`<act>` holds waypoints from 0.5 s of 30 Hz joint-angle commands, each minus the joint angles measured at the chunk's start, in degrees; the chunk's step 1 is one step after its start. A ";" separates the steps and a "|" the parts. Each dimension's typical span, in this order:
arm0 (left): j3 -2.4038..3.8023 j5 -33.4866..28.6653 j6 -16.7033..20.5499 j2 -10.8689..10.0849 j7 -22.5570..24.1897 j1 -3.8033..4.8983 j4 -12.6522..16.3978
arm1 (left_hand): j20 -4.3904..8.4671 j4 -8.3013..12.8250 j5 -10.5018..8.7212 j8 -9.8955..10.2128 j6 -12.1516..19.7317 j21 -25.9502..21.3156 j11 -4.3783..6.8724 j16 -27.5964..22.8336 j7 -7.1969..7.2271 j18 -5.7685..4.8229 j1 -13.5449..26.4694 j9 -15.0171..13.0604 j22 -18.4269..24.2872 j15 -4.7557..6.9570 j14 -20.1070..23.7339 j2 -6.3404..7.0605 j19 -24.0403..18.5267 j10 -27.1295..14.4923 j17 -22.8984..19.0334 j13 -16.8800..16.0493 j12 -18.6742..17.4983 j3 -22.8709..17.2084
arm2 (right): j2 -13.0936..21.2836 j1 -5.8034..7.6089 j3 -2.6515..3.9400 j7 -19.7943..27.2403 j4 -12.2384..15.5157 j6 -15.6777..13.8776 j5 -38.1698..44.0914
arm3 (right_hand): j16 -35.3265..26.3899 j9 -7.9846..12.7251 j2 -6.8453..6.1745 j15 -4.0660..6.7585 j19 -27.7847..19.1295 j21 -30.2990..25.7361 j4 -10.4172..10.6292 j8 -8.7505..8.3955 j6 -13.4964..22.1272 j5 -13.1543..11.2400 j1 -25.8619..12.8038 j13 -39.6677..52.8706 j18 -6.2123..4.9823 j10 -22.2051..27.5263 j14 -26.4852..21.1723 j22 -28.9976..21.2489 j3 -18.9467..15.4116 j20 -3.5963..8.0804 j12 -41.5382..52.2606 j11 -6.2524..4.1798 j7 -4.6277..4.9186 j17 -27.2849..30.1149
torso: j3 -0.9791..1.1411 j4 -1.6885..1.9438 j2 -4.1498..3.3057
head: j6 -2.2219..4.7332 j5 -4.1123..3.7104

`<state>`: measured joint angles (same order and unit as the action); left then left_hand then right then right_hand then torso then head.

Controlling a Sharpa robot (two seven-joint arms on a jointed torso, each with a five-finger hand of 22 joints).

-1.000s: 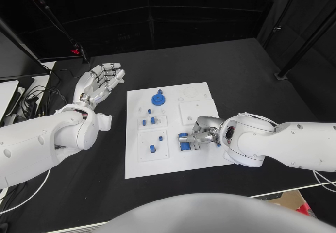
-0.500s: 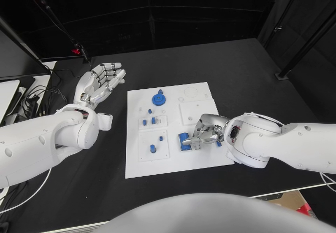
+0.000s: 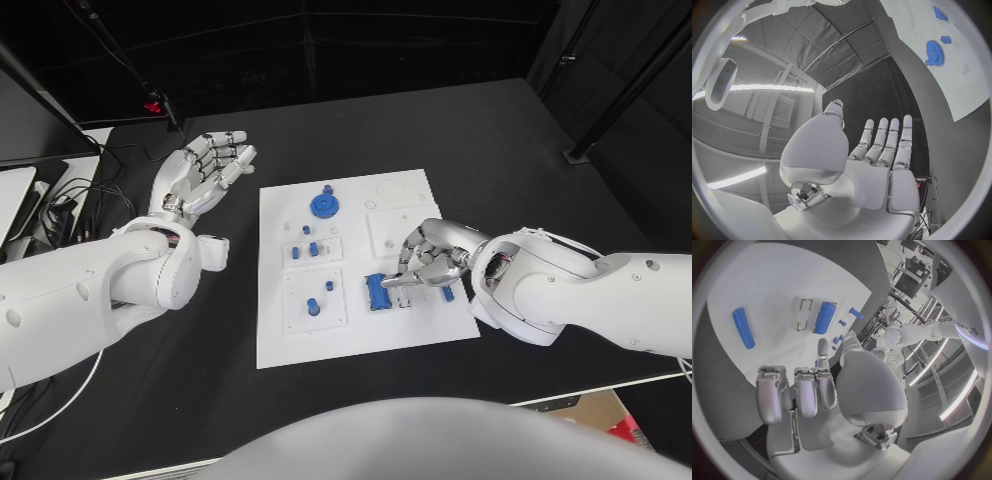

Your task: Assemble the parts on the task board

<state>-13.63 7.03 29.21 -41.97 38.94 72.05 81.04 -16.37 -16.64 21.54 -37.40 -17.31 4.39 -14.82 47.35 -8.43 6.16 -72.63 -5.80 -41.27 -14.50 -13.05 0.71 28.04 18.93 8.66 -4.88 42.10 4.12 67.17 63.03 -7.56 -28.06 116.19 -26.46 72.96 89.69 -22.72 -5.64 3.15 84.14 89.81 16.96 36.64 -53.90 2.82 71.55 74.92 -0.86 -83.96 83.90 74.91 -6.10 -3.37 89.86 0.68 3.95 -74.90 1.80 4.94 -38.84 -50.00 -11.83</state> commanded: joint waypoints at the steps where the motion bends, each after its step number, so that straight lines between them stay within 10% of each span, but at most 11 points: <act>1: 0.05 -0.01 -0.50 0.06 5.21 0.05 0.06 | -0.18 -0.13 0.21 -0.30 0.32 0.39 0.07 0.35 -8.48 -0.49 -0.03 0.05 0.05 0.09 -0.26 -0.52 0.11 -0.38 -0.06 0.06 0.29 0.33 | 1.20 -0.02 -0.01 3.11 -0.22 -3.43 0.59 | 0.31 -1.55 1.34 0.46 5.86 0.19 0.01 1.81 1.31 0.05 -0.57 15.08 0.86 -6.04 6.10 15.09 0.55 0.45 0.14 -0.35 -0.07 -15.10 | 0.04 0.12 -0.07 | 0.00 -0.25; 15: 0.05 -0.01 -0.31 0.08 5.22 0.02 -0.14 | -0.18 -0.13 0.24 -0.35 0.34 0.40 0.07 0.42 -8.48 -0.49 -0.07 0.07 0.06 0.09 -0.31 -0.58 0.10 -0.39 -0.11 0.09 0.34 0.34 | 9.48 -0.39 -0.09 -0.65 -0.66 1.13 0.53 | 0.31 -2.23 3.51 -0.24 5.86 0.19 -0.17 1.88 6.02 2.55 -1.91 15.08 0.86 -6.04 6.10 15.09 -0.02 -0.02 0.14 0.56 1.06 -15.10 | -0.05 -0.03 0.03 | 0.00 -2.37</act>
<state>-13.63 7.03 29.20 -41.95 38.94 72.00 80.90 -16.37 -16.64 21.53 -37.40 -17.31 4.39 -14.82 47.57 -8.43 6.16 -72.63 -5.81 -41.27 -14.50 -13.05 0.71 28.04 18.93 8.59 -4.89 42.10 4.12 76.49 62.70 -7.61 -26.95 115.48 -27.55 73.06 89.69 -25.05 -2.53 3.19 83.95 89.81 16.86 38.72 -48.12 5.17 69.62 74.92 -0.86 -83.96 83.84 74.90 -5.75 -3.19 89.86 0.73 5.04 -74.90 1.73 4.99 -38.87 -50.00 -14.04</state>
